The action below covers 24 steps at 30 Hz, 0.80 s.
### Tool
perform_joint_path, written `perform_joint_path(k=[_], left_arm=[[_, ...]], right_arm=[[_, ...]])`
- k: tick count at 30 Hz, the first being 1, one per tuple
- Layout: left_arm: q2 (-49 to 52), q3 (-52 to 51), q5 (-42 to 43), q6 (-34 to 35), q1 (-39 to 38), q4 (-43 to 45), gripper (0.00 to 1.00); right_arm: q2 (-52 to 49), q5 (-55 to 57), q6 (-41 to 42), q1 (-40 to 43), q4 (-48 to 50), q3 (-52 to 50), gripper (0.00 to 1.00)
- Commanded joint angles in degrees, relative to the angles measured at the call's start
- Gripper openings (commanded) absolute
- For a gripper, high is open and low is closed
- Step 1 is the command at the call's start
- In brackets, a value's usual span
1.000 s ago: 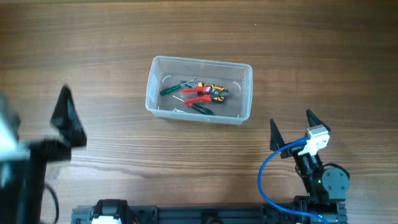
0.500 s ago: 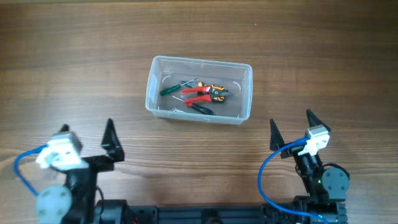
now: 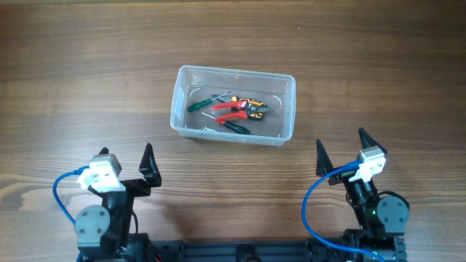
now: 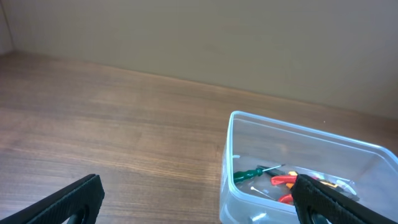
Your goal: Pack container
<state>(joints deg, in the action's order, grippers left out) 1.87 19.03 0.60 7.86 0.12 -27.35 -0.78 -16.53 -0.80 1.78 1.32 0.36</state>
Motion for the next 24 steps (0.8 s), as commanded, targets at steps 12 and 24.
perform_joint_path(k=[12,24], left_arm=[[-1.7,-7.2,3.0,2.0,0.0,1.5,1.0],[-1.7,-11.5,-0.8,1.4,0.0,3.6,1.0]], right_arm=[[0.6,-0.9,-0.7,-0.3,0.3,-0.1,1.0],[0.6,-0.9,-0.7,-0.3,0.3,-0.1,1.0]])
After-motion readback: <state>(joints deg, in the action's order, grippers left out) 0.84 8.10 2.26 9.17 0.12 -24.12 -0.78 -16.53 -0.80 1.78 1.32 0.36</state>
